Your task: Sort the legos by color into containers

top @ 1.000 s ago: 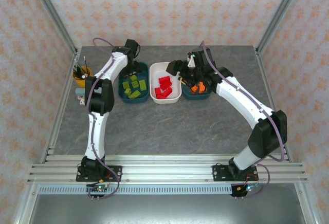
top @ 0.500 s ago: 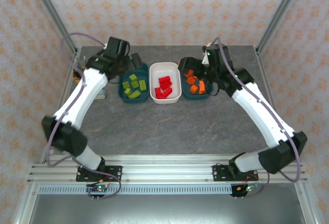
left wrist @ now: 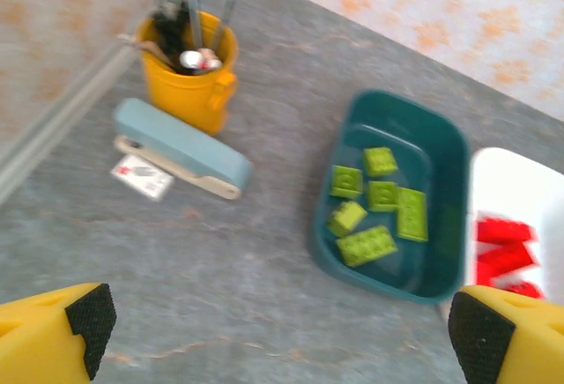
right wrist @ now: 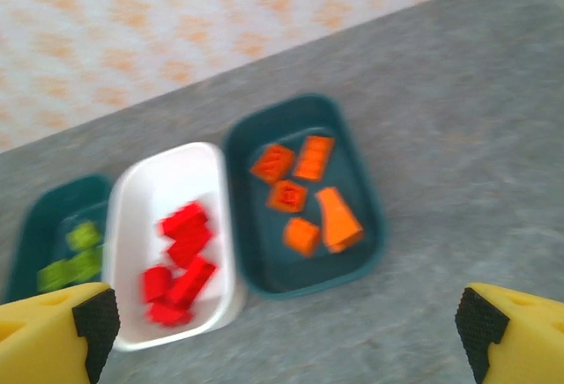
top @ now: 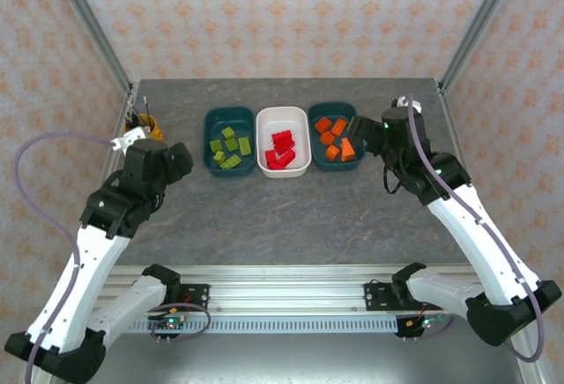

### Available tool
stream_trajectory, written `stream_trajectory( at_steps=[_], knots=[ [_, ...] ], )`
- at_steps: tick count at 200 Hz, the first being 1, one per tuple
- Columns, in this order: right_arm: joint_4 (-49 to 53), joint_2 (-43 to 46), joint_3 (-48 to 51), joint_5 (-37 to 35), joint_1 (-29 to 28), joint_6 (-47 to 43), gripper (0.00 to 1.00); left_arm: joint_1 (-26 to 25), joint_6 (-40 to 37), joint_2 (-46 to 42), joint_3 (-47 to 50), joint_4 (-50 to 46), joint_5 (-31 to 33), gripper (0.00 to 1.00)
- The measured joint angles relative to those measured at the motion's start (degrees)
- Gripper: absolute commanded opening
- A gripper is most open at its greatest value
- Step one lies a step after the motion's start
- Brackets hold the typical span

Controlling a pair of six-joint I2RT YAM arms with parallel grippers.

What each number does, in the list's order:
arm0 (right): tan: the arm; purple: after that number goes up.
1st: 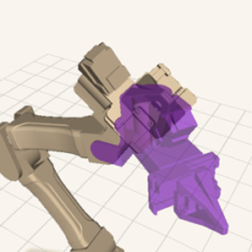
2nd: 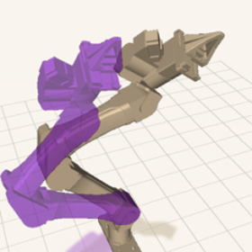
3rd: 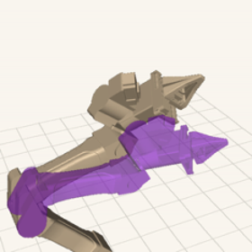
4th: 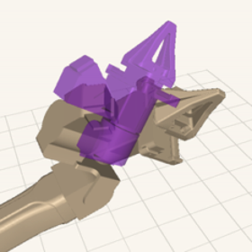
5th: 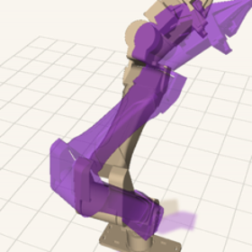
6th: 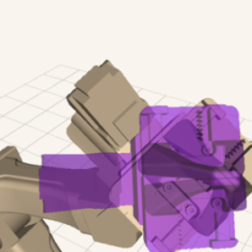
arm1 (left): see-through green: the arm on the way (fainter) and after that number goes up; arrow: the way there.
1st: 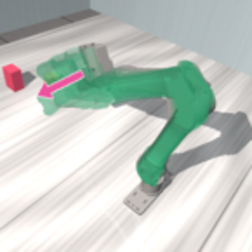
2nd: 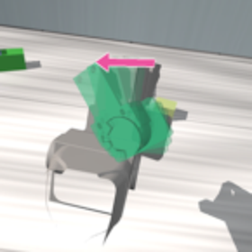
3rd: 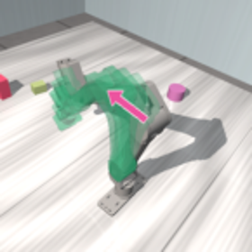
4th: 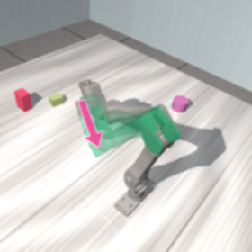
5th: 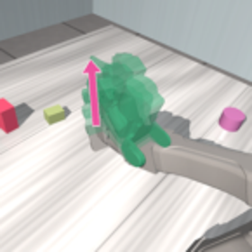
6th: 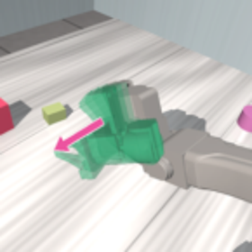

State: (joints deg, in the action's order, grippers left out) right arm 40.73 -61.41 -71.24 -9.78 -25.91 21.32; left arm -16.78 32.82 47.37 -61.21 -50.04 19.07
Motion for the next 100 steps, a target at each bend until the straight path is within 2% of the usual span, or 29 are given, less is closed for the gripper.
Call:
stream_trajectory(
  at_steps=[22, 44, 81, 100],
  knots=[
    [-6.3, 0.3, 9.4, -4.2, 3.5, -1.1, 1.00, 0.0, -4.3, -3.7, 10.0, 4.8, 5.0, 1.00],
    [-14.4, 0.3, 19.3, -8.5, 4.6, -4.8, 1.00, 0.5, -10.2, -4.3, 19.1, 10.0, 8.6, 1.00],
    [-27.8, -4.4, 28.6, -11.8, 8.9, -11.4, 1.00, 5.0, -16.5, 0.3, 30.1, 24.3, 8.9, 1.00],
    [-34.6, -9.4, 31.0, -11.7, 12.0, -14.0, 1.00, 7.9, -18.0, 6.1, 33.2, 32.7, 8.4, 1.00]
  ],
)
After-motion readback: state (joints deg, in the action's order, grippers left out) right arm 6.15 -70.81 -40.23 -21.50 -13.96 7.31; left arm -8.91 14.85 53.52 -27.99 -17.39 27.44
